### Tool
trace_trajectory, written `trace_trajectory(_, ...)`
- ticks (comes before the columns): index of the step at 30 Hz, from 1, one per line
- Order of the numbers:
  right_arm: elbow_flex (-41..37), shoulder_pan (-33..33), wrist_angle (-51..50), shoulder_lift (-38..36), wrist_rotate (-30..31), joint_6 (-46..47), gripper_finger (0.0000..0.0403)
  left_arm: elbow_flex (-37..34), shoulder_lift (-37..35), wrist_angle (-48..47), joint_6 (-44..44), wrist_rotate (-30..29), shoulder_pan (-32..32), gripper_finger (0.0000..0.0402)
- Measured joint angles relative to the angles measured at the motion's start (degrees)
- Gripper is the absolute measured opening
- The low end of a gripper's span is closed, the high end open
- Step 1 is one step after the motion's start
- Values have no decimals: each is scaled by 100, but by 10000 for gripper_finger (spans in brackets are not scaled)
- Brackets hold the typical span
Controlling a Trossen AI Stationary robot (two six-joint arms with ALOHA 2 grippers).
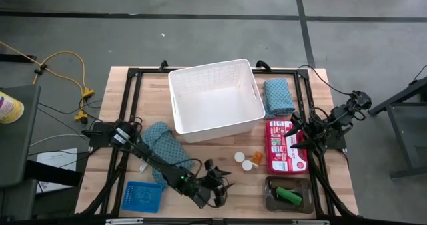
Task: Pick & place medical supplies in basket/bin
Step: Put the left orange pill bottle into the blue bin
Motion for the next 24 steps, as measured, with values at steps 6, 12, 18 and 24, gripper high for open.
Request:
trace_trajectory(6,0,-1,4,0,0,0,211,-486,231,1285,231,-44,-42,202)
trace_trajectory(12,0,1,-1,0,0,0,211,-759,426,2164,602,-392,-135,202)
trace_trajectory(18,0,-1,-4,0,0,0,211,-757,424,2140,822,-491,-126,202)
trace_trajectory(24,0,0,-3,0,-1,0,211,-755,424,2139,825,-411,-126,202)
